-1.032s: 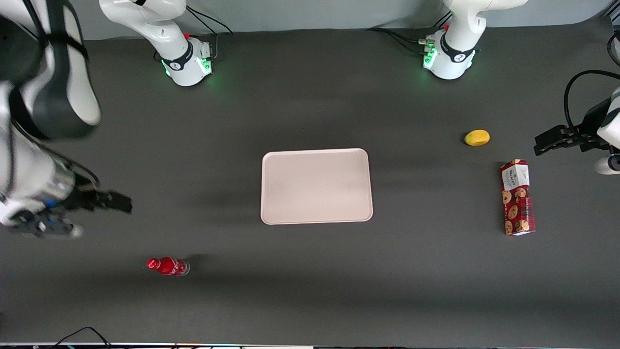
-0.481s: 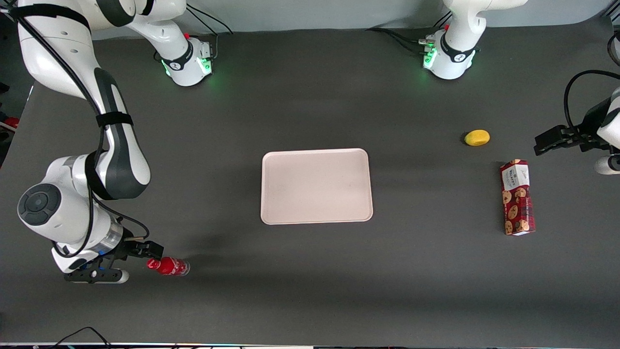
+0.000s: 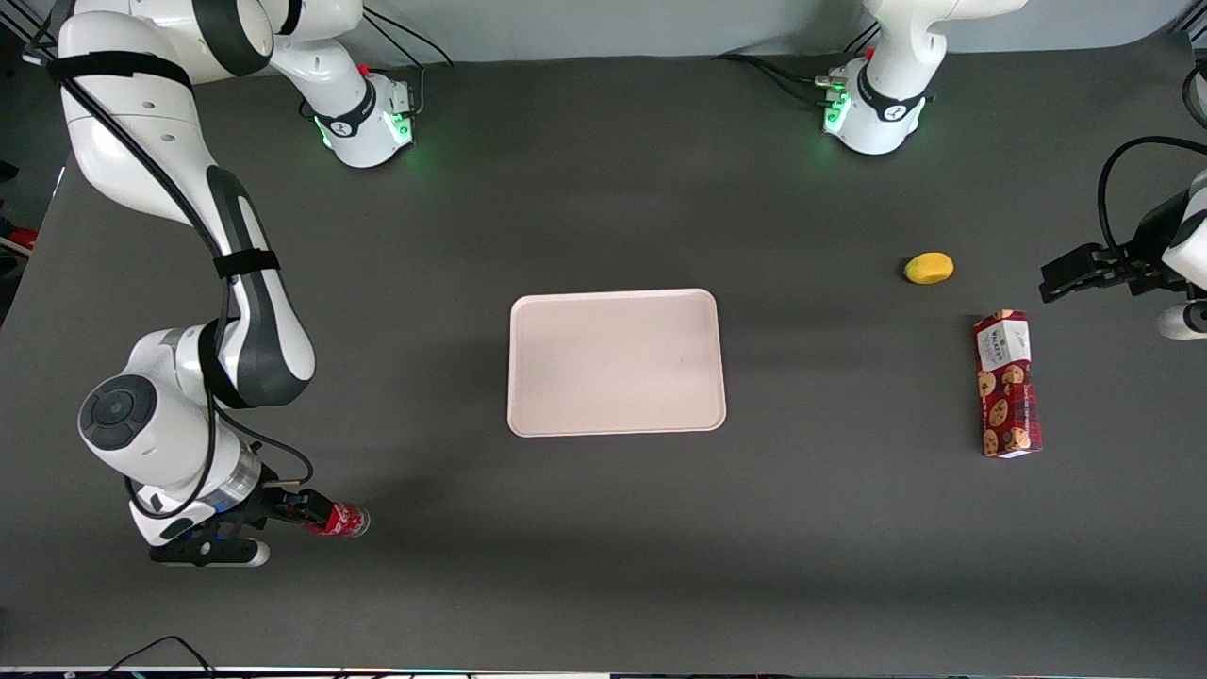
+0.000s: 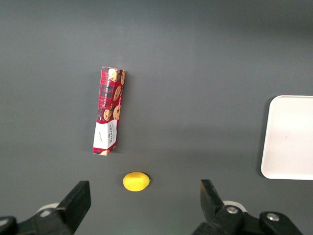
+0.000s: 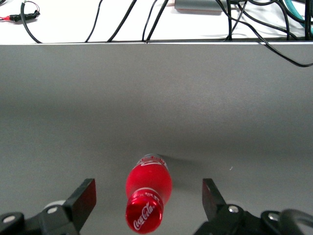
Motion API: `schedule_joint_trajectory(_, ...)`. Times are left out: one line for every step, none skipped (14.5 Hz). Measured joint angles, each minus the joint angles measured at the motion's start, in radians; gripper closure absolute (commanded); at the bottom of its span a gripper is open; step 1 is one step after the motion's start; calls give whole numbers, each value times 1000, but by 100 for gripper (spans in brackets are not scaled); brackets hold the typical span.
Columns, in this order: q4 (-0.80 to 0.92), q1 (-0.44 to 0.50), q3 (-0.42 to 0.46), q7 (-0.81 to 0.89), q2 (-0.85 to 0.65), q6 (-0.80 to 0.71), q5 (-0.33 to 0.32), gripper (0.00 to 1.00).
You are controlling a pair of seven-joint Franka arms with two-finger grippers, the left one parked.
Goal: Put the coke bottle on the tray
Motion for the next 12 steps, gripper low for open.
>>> schedule_joint_trajectory(3,0,1,4,0,0,1,5)
schedule_joint_trajectory(6,0,3,10,0,-1,2,7)
schedule_joint_trajectory(7,0,5,15,0,-2,2,9)
schedule_joint_trajectory(7,0,7,18,0,-3,2,11)
schedule_joint_trajectory(7,0,9,19,0,-3,3,13)
schedule_joint_trajectory(7,0,10,20,0,-4,5,13)
schedule_joint_trajectory(6,0,11,21,0,-4,12,13)
schedule_joint_trajectory(4,0,11,22,0,-5,17,14)
schedule_joint_trajectory(0,0,11,22,0,-5,19,17)
schedule_joint_trajectory(-4,-1,11,23,0,-5,21,19)
schedule_joint_trajectory(-7,-2,11,23,0,-5,21,28)
schedule_joint_trajectory(-9,-3,11,23,0,-5,21,48)
